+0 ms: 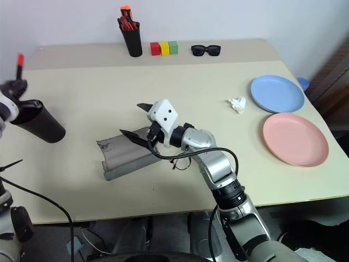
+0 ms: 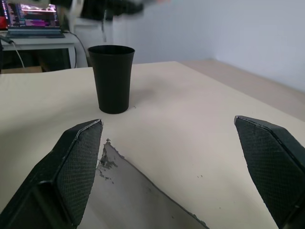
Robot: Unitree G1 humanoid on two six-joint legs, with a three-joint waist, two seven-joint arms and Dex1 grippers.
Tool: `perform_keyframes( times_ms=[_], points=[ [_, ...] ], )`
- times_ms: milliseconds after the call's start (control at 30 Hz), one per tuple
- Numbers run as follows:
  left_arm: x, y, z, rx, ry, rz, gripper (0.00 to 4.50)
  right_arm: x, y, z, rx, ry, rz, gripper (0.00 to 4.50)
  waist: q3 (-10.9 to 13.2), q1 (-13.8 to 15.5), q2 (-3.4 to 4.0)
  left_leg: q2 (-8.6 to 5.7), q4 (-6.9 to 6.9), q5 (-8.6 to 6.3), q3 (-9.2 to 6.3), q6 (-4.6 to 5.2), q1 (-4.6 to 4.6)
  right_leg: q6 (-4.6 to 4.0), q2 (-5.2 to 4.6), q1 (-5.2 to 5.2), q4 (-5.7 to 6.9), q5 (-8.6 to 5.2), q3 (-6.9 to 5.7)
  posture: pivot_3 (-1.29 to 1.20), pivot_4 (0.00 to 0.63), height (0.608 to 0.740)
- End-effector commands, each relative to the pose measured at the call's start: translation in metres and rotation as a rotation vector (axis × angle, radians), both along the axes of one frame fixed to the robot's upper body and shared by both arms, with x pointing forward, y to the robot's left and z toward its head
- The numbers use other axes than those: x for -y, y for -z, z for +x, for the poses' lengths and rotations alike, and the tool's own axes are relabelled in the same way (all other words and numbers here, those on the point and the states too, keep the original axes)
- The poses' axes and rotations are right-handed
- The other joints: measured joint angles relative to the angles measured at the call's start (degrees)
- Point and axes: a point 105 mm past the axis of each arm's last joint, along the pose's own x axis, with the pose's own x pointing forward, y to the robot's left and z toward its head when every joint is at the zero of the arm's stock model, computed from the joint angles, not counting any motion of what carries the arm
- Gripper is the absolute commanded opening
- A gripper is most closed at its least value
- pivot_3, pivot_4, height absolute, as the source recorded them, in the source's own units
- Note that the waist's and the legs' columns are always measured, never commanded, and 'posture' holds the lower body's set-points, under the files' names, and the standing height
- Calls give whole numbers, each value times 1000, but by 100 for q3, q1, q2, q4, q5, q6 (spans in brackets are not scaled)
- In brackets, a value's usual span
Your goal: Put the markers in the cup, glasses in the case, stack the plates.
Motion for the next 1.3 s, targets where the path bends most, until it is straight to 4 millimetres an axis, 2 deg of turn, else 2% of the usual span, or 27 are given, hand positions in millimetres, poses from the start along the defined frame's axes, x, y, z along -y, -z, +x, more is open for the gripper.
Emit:
perform_keyframes(
  times_ms=[33, 133, 267, 400, 567, 833, 1300],
  points=[
    [-11, -28, -24, 266, -100, 108, 101, -2, -13, -6, 42, -19, 37, 4500, 0, 6, 0, 0, 2, 0, 0, 0, 1, 0, 1, 1, 0, 0, 0, 0, 150, 740],
    [-15, -21, -28, 354, -154, 159, 101, -4, -13, -5, 42, -29, 39, 4500, -1, 40, -2, 0, 2, 0, 4, 0, 2, -1, -1, 3, -2, 0, 1, 0, 150, 740],
    [-14, -4, -20, 371, -169, 190, 101, -5, -18, -1, 52, -22, 53, 4500, -2, 109, -3, 0, 5, 0, 5, 0, 1, -1, 0, 3, -2, 0, 1, 0, 150, 740],
    [-15, 10, -9, 370, -164, 153, 101, -5, -31, 1, 50, -28, 105, 4500, -2, 124, -3, -1, 6, 0, 6, 1, 0, 0, 0, 3, -2, 1, 1, 0, 150, 740],
    [-9, 25, -1, 350, -154, 140, 101, -6, -46, -7, 70, -76, 127, 4500, -2, 122, -3, -1, 6, 0, 5, 1, -1, 1, 0, 5, -2, 1, 1, 0, 150, 740],
    [-4, 41, 3, 337, -149, 118, 101, -7, -43, -7, 71, -65, 122, 4500, -2, 116, -3, 0, 5, 0, 3, 1, 1, 1, 2, 4, 1, 1, 0, 0, 150, 740],
    [-5, 55, 10, 313, -146, 101, 101, -8, -42, -6, 73, -62, 120, 4500, -2, 117, -3, 0, 5, 0, 3, 1, 1, 1, 2, 4, 1, 1, 0, 0, 150, 740]
  ],
)
